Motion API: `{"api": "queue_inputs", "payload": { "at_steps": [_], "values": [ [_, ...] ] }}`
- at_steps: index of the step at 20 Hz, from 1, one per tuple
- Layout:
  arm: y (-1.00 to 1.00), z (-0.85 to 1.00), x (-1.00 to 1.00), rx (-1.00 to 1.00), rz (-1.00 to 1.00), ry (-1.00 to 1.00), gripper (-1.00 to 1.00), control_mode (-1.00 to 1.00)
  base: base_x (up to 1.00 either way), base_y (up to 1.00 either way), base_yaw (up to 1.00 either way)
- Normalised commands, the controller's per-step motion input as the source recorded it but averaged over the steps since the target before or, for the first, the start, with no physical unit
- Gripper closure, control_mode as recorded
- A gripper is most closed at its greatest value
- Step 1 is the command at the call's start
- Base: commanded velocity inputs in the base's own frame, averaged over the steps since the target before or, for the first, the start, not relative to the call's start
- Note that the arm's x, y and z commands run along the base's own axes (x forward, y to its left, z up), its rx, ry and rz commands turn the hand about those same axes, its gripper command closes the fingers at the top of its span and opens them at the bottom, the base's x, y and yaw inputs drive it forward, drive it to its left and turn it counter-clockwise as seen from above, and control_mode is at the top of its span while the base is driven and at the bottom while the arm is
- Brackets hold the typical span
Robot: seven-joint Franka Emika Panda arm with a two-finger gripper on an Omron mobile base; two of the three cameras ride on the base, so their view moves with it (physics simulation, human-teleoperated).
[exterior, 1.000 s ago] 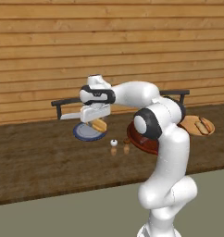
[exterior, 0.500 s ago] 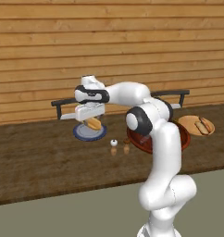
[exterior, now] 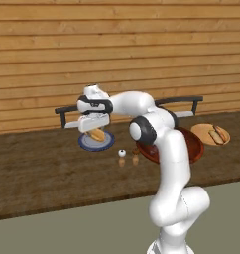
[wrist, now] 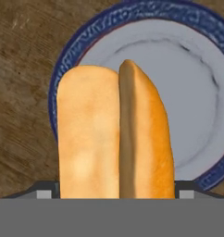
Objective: Place one bun and one sausage from the bowl on each plate.
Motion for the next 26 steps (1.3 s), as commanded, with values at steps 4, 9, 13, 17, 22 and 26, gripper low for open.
{"api": "queue_inputs", "payload": {
  "at_steps": [4, 9, 13, 17, 22, 26],
  "values": [
    [0.05, -0.29, 0.0, 0.0, 0.0, 0.0, 1.0, -1.0, 0.0, 0.0, 0.0],
    [0.06, -0.27, 0.08, 0.0, 0.0, 0.0, 1.0, -1.0, 0.0, 0.0, 0.0],
    [0.1, -0.06, 0.34, 0.0, 0.0, -0.01, 1.0, -1.0, 0.0, 0.0, 0.0],
    [0.08, -0.06, 0.52, 0.0, 0.0, 0.0, 1.0, -1.0, 0.0, 0.0, 0.0],
    [0.07, -0.05, 0.17, 0.0, 0.0, 0.0, -1.0, -1.0, 0.0, 0.0, 0.0],
    [0.03, 0.0, 0.0, 0.0, 0.0, 0.0, -1.0, -1.0, 0.0, 0.0, 0.0]
  ]
}}
